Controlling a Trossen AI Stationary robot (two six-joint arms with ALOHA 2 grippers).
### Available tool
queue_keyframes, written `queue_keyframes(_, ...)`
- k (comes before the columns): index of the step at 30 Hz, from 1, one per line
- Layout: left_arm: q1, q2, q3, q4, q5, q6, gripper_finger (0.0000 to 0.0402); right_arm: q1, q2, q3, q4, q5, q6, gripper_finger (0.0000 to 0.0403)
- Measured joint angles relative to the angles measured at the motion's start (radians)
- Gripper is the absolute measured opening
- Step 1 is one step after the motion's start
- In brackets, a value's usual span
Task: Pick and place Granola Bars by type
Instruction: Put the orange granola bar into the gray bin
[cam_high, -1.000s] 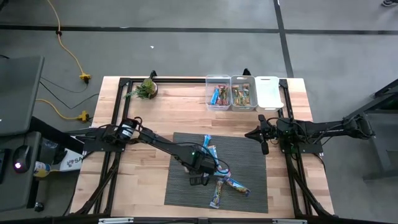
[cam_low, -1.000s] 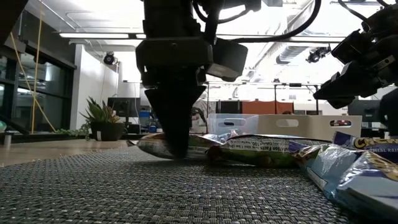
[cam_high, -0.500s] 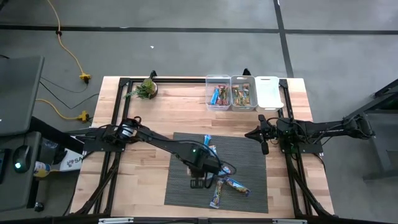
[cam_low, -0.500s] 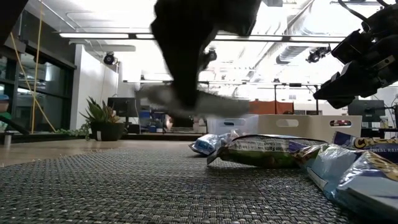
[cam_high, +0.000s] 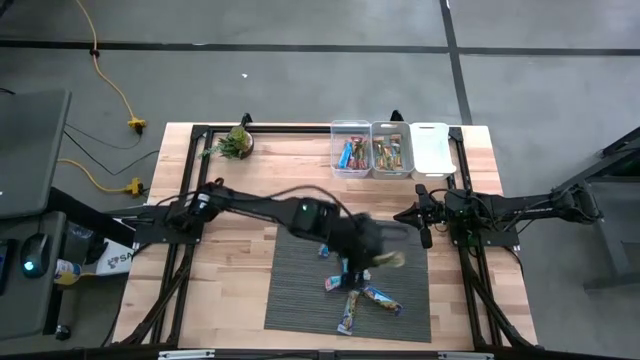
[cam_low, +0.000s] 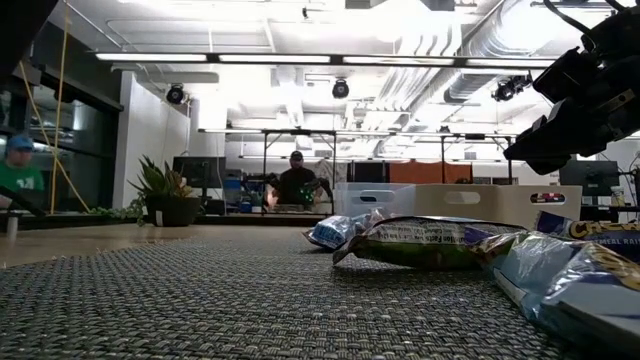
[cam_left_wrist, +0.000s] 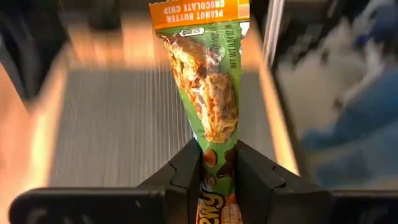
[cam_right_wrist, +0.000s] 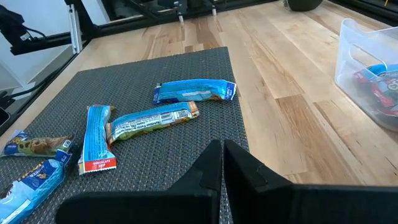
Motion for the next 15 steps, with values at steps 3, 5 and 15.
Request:
queue_keyframes(3,0.027,-0.003,0.037,0.138,-0.003,0.05,0.0075,0.0,0.0,0.0,0.0,0.0,0.0,0.0)
queue_keyframes(5,0.049,-0.006,0.034,0.264,0.001,0.067,0.0075,0.0,0.0,0.0,0.0,0.0,0.0,0.0)
queue_keyframes(15,0.186,-0.014,0.034,0.598,0.006,0.039,0.0075,0.0,0.0,0.0,0.0,0.0,0.0,0.0)
